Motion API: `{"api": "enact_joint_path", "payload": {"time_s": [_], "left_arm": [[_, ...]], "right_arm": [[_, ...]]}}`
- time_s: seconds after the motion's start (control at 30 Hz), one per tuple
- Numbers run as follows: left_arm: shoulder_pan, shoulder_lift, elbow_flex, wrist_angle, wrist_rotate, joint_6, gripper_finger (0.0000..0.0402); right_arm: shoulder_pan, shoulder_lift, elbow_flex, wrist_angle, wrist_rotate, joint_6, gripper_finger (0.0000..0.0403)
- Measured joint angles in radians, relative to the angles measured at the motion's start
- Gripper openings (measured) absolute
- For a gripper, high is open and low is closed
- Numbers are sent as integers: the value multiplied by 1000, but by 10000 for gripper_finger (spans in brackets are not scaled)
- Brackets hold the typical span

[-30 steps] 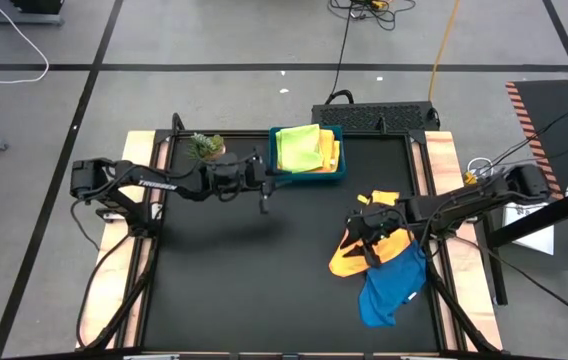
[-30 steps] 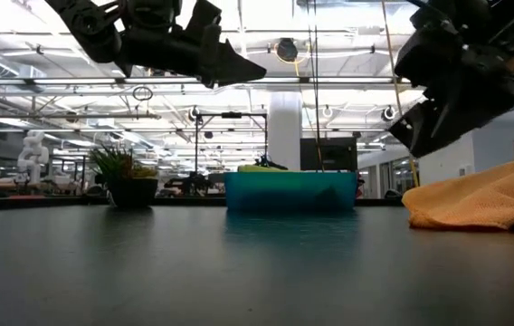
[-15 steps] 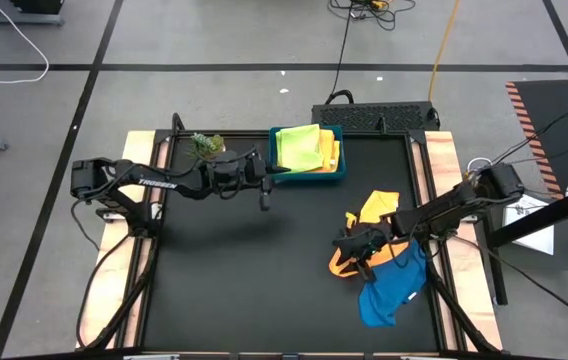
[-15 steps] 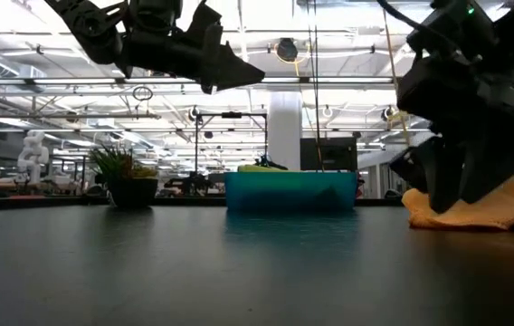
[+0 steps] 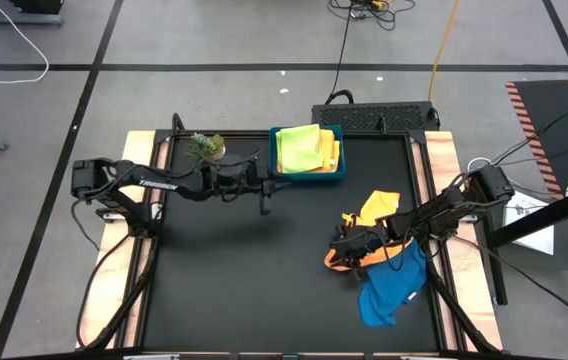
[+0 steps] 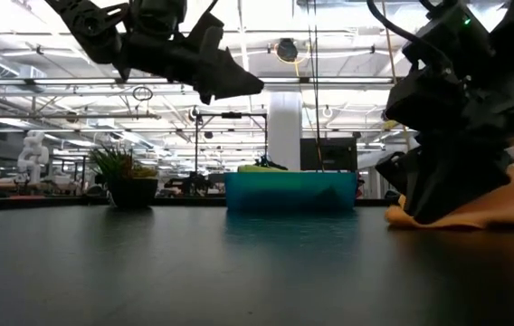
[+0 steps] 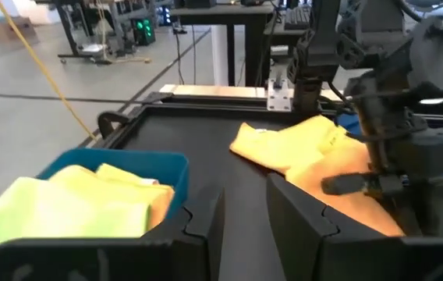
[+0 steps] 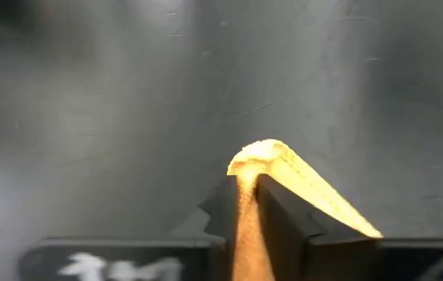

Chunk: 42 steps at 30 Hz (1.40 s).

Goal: Fold microfiber towels
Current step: Fold the orange microfiber cloth

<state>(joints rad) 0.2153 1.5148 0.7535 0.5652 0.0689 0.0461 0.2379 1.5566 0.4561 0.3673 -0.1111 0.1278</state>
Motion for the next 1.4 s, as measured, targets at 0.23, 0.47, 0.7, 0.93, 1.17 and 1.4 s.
{"api": "enact_joint_path", "payload": {"time_s": [0.23,0.47,0.7,0.93,1.17,1.4], "left_arm": [[-46,43,-2,-31,17,-17,97],[-116,122,5,32,90,-2,97],[-184,174,3,109,124,49,100],[-223,188,26,140,124,56,157],[-237,188,39,135,117,43,215],[-238,188,39,86,114,-1,223]], "right_arm": [[-1,-10,-3,56,81,-44,8],[-20,-115,25,73,148,-109,2],[-75,-227,57,82,140,-170,1],[-81,-243,91,177,97,-227,1],[-72,-248,184,196,51,-297,0],[-66,-296,249,167,4,-355,0]]}}
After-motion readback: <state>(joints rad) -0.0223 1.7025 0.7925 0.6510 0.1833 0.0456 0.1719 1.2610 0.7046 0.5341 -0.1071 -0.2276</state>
